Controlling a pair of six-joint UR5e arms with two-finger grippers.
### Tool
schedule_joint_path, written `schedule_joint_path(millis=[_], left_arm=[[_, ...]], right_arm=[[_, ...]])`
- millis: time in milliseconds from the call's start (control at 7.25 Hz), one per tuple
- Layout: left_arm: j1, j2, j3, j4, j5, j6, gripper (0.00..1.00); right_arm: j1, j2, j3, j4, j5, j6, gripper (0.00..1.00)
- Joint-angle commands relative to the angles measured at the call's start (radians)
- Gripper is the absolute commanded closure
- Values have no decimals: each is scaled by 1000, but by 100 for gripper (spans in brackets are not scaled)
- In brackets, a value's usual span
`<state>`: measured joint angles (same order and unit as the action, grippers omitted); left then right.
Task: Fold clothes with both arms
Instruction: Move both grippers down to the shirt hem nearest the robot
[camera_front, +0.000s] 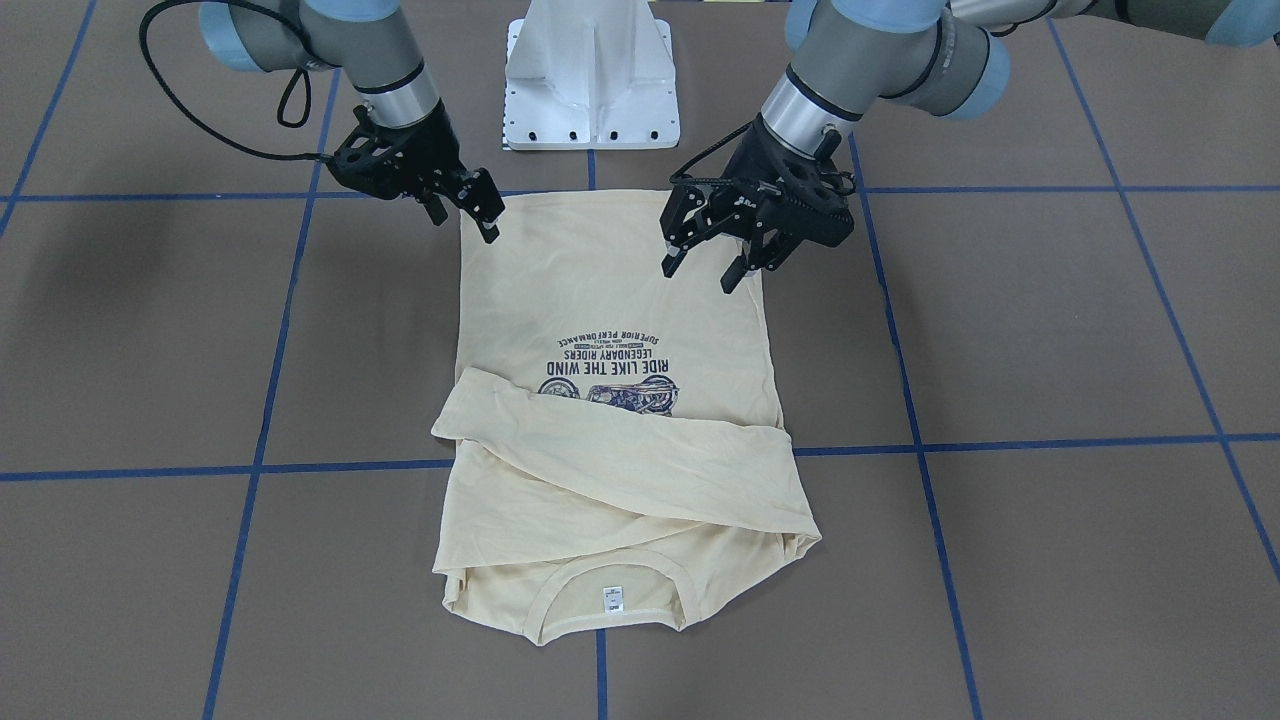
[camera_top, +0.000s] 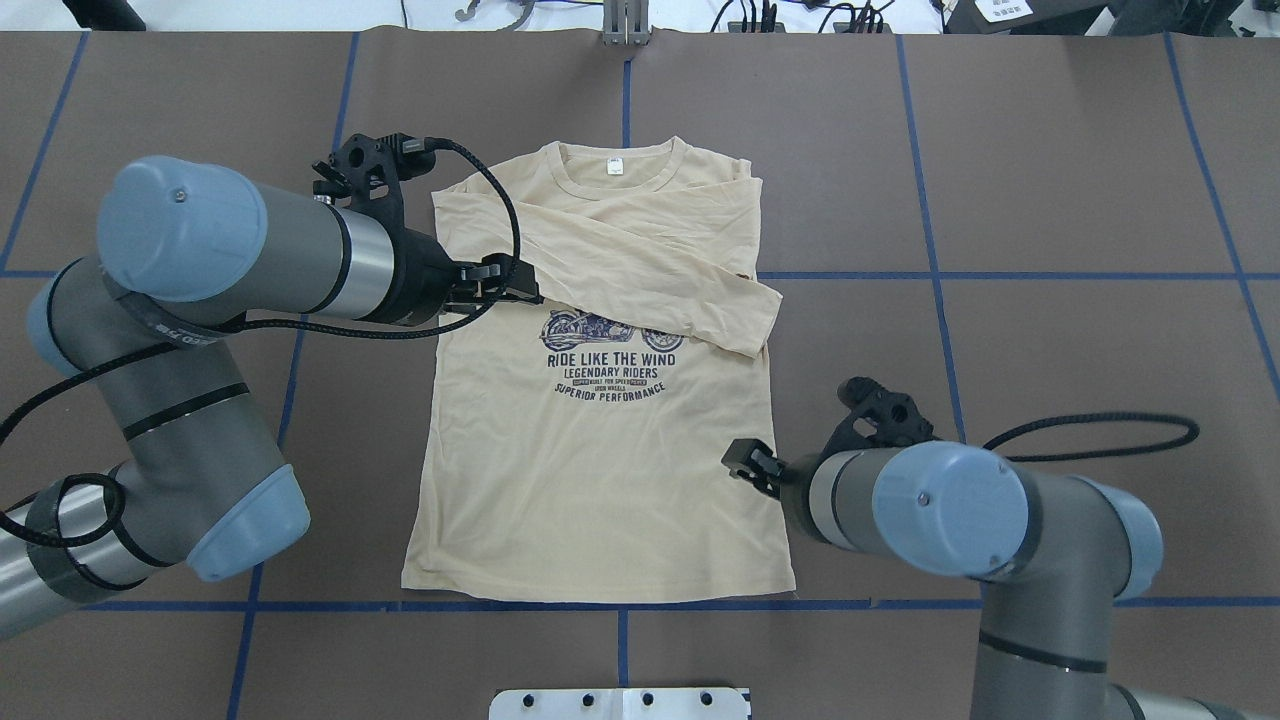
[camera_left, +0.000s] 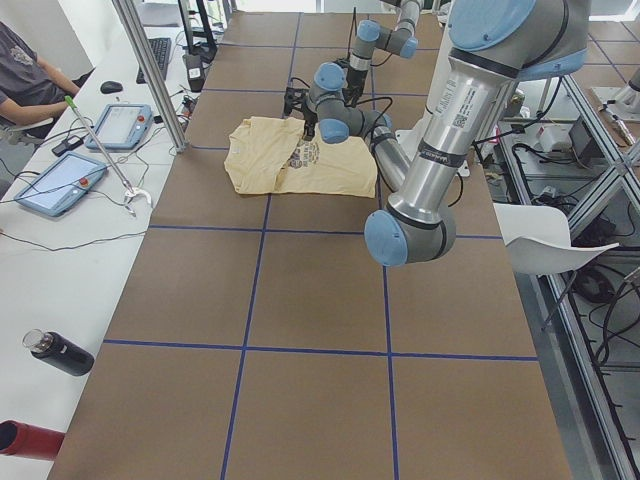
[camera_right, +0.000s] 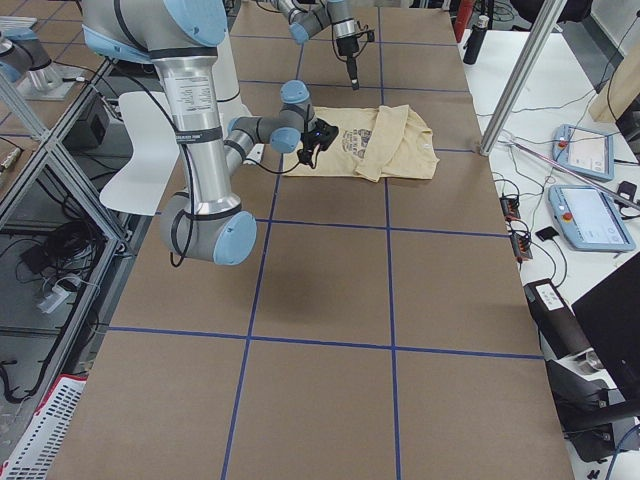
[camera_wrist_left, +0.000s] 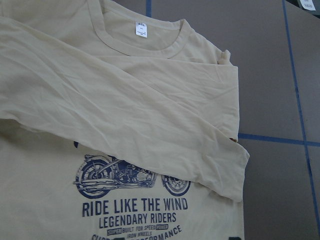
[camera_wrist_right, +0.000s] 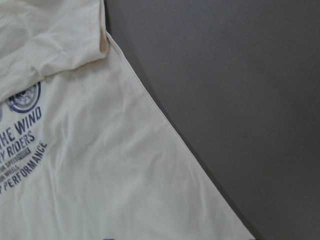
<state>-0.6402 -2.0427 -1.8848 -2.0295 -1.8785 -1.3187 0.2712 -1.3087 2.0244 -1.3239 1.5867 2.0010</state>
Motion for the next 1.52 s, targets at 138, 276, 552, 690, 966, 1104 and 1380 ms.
schedule_joint_path(millis=[138, 276, 552, 690, 966, 1104, 1380], left_arm=[[-6, 9, -5, 3, -4, 4, 24], [-4, 9, -5, 3, -4, 1, 24], [-1, 9, -2, 3, -4, -5, 23], [0, 7, -2, 3, -4, -7, 23], [2, 7, 1, 3, -4, -8, 23], [2, 7, 3, 3, -4, -8, 23], [4, 7, 4, 3, -4, -10, 23]], right_arm=[[-115, -7, -12, -28, -83, 71, 16], [-113, -14, -15, -28, -77, 71, 20], [-113, -44, -15, -26, -71, 77, 20], [-115, -52, -18, -26, -70, 81, 20], [-124, -52, -18, -26, -70, 81, 20], [-127, -52, -18, -28, -70, 81, 22], [-133, -52, -20, -28, -64, 81, 23]])
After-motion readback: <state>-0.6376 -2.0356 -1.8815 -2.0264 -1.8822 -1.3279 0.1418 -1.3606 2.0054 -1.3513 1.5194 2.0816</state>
